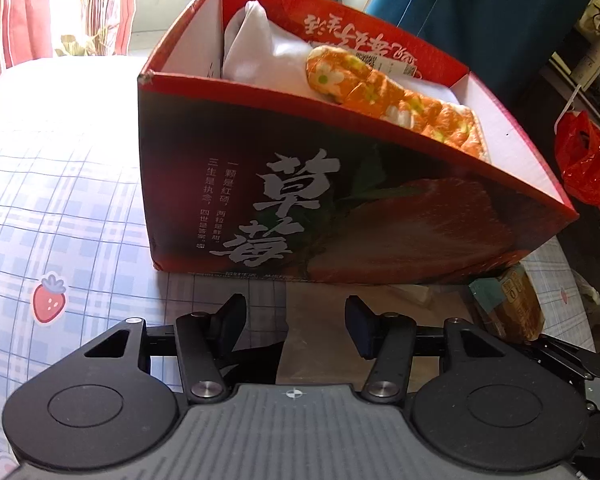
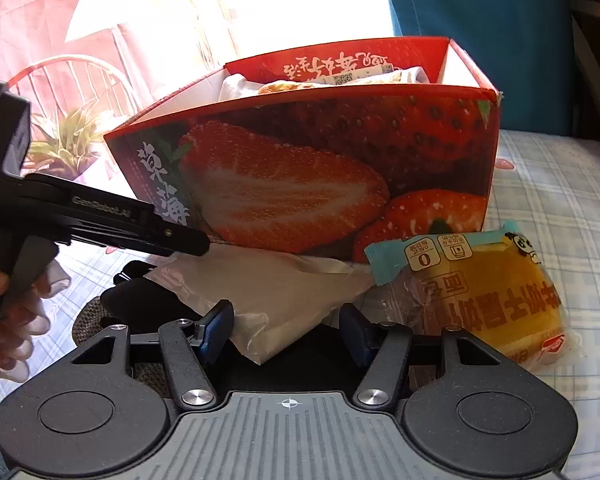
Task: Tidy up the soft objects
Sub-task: 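Close both grippers on the edge of the white pouch, then raise the white pouch off the table with both grippers, then carry the white pouch with both grippers over the red box, then lower the white pouch into the box and open both grippers, then withdraw both open grippers from the box toward the grey knitted cloth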
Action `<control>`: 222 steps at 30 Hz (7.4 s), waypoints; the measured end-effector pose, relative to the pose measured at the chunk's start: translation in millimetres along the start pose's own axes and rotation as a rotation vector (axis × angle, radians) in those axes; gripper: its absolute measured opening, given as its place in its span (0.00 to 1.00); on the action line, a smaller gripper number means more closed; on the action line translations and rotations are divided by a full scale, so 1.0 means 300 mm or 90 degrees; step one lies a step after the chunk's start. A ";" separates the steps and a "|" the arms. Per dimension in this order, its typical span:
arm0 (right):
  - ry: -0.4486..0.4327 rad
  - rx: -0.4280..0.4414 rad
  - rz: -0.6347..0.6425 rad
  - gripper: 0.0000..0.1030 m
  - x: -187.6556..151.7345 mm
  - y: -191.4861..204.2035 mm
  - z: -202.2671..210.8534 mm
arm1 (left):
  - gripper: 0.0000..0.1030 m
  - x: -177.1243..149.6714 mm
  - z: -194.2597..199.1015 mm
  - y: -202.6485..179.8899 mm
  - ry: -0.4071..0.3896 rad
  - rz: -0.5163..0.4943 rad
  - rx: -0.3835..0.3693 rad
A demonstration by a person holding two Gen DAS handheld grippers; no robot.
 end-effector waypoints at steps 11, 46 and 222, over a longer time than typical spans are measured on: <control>0.023 0.022 -0.044 0.46 0.014 -0.022 -0.009 | 0.48 -0.029 -0.022 0.004 0.014 0.041 -0.054; -0.013 0.040 -0.110 0.03 0.070 -0.040 0.159 | 0.18 -0.070 0.267 -0.072 -0.055 0.014 -0.083; -0.109 -0.095 0.038 1.00 0.006 -0.032 0.290 | 1.00 -0.189 0.407 -0.090 -0.157 -0.112 0.118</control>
Point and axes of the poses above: each gripper's, at about its wrist camera, not at the fingertips, and z roughly against the way its jaws point, y to its left, x to its top, the point moved 2 cm from there along -z, roughly the way its jaws point, and after that the axes turned 15 degrees about -y, right-handed, at the moved point
